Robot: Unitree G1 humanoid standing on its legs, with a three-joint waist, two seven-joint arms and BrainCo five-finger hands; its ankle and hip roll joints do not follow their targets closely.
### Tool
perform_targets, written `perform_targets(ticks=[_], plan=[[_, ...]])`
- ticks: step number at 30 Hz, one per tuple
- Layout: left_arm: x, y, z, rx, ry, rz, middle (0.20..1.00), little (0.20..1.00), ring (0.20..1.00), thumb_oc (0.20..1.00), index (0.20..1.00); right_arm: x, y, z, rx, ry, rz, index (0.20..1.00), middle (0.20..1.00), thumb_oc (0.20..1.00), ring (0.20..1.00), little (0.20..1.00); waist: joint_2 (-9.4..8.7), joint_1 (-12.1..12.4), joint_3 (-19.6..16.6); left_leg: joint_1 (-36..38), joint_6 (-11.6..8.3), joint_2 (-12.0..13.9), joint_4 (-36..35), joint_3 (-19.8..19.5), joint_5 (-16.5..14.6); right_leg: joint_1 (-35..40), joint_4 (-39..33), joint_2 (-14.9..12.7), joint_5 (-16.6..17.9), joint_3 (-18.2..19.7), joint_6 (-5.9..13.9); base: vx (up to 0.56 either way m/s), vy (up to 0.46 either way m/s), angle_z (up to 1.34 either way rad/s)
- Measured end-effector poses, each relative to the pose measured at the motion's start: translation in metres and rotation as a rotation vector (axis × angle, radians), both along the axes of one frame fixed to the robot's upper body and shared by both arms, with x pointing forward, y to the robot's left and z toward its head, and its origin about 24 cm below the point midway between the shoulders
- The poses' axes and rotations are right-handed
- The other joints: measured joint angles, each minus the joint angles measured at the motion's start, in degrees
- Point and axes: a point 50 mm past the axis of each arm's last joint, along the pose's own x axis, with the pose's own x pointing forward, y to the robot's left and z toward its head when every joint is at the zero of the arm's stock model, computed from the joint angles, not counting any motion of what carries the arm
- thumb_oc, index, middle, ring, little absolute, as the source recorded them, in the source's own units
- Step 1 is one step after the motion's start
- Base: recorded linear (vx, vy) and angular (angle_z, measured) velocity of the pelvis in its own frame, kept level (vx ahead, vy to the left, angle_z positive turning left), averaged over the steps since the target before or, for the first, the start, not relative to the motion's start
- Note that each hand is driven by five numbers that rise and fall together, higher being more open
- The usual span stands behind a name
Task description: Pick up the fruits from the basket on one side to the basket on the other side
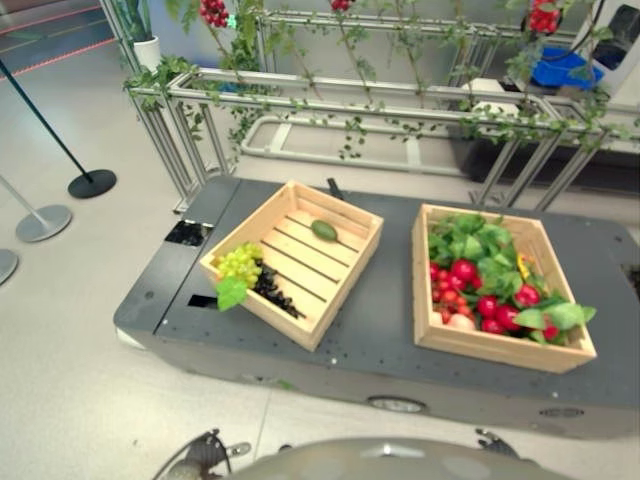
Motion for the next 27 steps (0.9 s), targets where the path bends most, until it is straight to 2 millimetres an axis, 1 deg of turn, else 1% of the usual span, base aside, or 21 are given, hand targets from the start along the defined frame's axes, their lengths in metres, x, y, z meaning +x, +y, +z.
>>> perform_targets(ticks=[22, 23, 24, 25, 26, 27], plan=[[0.001, 0.000, 0.000, 0.002, -0.004, 0.001, 1.000, 1.000, 1.000, 1.000, 1.000, -0.001, -0.001, 0.000, -0.010, 0.004, -0.003, 1.000, 1.000, 1.000, 1.000, 1.000, 0.16, -0.1, -0.1, -0.1, -0.03, 0.1, 0.1, -0.2, 0.0, -0.1, 0.3, 0.1, 0.0, 0.0, 0.00, -0.01, -0.007, 0.00], [0.002, 0.000, 0.000, 0.003, -0.006, 0.003, 1.000, 1.000, 1.000, 1.000, 1.000, -0.001, -0.001, 0.000, -0.011, 0.003, -0.002, 1.000, 1.000, 1.000, 1.000, 1.000, 0.53, 0.0, 0.2, -0.4, -0.14, 0.2, 0.6, -0.2, 0.1, -0.3, 0.4, 0.4, -0.3, 0.1, 0.19, -0.10, -0.090, 0.02], [0.005, 0.001, 0.001, 0.007, -0.014, 0.005, 1.000, 1.000, 1.000, 1.000, 1.000, 0.001, 0.000, 0.000, -0.011, 0.002, 0.004, 1.000, 1.000, 1.000, 1.000, 1.000, 0.24, 0.0, 0.3, -1.1, -0.32, 0.3, 1.0, -0.2, -0.1, -0.7, 0.4, 0.2, -0.3, 0.1, 0.13, -0.06, -0.052, 0.01], [0.007, 0.001, 0.001, 0.008, -0.020, 0.004, 1.000, 1.000, 1.000, 1.000, 1.000, 0.001, 0.000, 0.000, -0.012, 0.000, 0.004, 1.000, 1.000, 1.000, 1.000, 1.000, 0.39, 0.1, 0.6, -1.3, -0.37, 0.4, 1.2, -0.3, 0.0, -1.0, 0.5, 0.6, -0.3, 0.1, 0.10, -0.09, -0.082, 0.13], [0.014, 0.001, 0.002, 0.010, -0.035, -0.002, 1.000, 1.000, 1.000, 1.000, 1.000, 0.004, 0.000, 0.000, -0.011, -0.006, 0.006, 1.000, 1.000, 1.000, 1.000, 1.000, -0.07, 0.0, 1.1, -3.3, -0.73, 0.5, 3.6, -0.4, -0.3, -1.4, 0.7, 0.3, -0.4, -0.1, -0.09, -0.08, -0.067, 0.18], [0.018, 0.001, 0.003, 0.010, -0.044, -0.005, 1.000, 1.000, 1.000, 1.000, 1.000, 0.006, -0.001, 0.001, -0.013, -0.011, 0.007, 1.000, 1.000, 1.000, 1.000, 1.000, 0.09, 0.0, 1.7, -4.2, -0.91, 0.6, 4.9, -0.4, -0.4, -1.6, 1.0, 0.7, -0.5, -0.3, -0.19, -0.11, -0.094, 0.26]])
